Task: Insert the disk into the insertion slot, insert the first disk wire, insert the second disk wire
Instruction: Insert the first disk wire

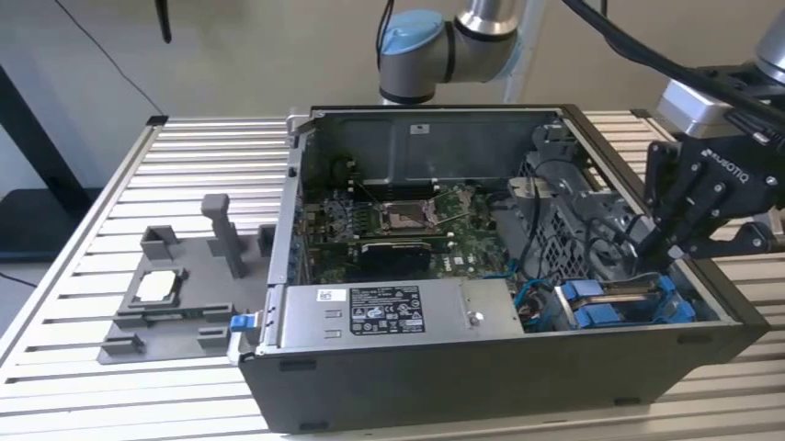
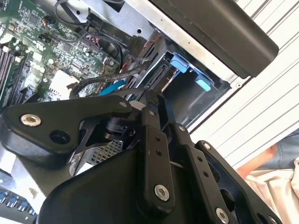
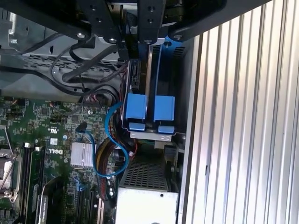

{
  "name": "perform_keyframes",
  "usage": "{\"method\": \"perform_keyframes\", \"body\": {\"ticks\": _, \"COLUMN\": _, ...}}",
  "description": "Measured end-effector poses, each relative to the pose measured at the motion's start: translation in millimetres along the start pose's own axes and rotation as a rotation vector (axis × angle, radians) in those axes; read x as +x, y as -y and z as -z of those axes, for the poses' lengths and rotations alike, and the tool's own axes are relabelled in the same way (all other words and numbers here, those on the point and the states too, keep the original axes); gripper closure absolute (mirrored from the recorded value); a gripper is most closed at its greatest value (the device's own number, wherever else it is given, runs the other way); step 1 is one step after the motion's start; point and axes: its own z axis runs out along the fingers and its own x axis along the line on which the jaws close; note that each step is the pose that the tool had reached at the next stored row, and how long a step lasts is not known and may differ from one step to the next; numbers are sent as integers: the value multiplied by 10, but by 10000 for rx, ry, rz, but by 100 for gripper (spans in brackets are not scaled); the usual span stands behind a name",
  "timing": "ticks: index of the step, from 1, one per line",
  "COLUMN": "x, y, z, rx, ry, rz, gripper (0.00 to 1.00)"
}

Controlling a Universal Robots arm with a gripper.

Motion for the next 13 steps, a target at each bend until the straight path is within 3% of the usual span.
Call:
{"method": "perform_keyframes", "body": {"ticks": 2, "x": 4, "y": 25, "z": -18, "rx": -29, "ry": 2, "rz": -1, "gripper": 81}}
{"method": "perform_keyframes", "body": {"ticks": 9, "x": 8, "y": 49, "z": -108, "rx": -28, "ry": 1, "rz": 0, "gripper": 81}}
{"method": "perform_keyframes", "body": {"ticks": 13, "x": 8, "y": 49, "z": -113, "rx": -25, "ry": -2, "rz": 0, "gripper": 81}}
